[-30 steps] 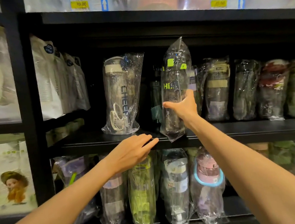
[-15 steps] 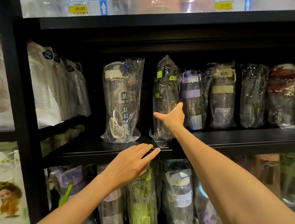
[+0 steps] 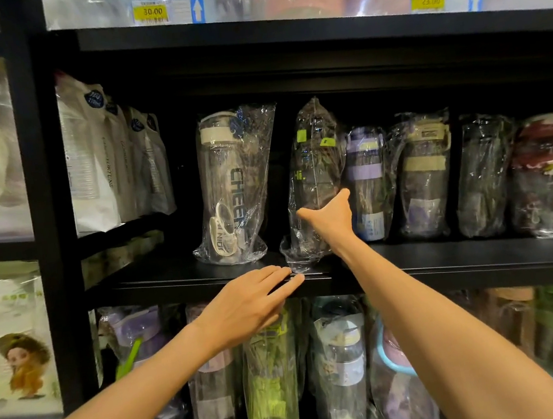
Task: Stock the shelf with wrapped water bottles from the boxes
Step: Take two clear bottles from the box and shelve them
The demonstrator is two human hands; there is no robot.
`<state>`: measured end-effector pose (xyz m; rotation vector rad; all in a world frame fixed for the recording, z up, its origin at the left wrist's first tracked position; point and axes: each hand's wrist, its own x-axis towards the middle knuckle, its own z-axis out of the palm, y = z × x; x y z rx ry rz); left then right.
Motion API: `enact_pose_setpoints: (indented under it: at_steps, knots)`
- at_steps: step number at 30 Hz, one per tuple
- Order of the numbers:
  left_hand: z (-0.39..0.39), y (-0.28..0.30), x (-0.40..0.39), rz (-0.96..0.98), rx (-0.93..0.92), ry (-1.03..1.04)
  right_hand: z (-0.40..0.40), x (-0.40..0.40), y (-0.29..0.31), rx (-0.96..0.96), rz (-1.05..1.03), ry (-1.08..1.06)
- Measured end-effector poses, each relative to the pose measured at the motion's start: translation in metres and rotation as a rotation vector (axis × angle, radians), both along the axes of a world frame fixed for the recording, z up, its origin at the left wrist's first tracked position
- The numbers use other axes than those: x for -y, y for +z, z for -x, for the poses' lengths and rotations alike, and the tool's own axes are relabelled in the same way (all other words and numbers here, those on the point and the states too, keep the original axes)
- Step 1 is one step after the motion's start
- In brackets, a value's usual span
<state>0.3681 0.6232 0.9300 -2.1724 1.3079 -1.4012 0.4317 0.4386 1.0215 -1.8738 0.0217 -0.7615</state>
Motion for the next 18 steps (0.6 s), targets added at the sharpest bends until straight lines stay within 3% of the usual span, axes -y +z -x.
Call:
enact_pose_setpoints:
  at_steps: [5, 12, 18]
  knots:
    - [0.002, 0.0, -0.001, -0.01, 0.015, 0.008, 0.006, 0.009, 0.006, -0.042, 0.039, -0.042]
    - [0.003, -0.001, -0.002, -0.009, 0.022, 0.021, -0.002, 0.025, -0.002, -0.069, -0.188, 0.211]
    - [0.0, -0.002, -0.002, -0.01, 0.013, 0.036, -0.001, 0.015, -0.004, -0.065, -0.111, 0.129]
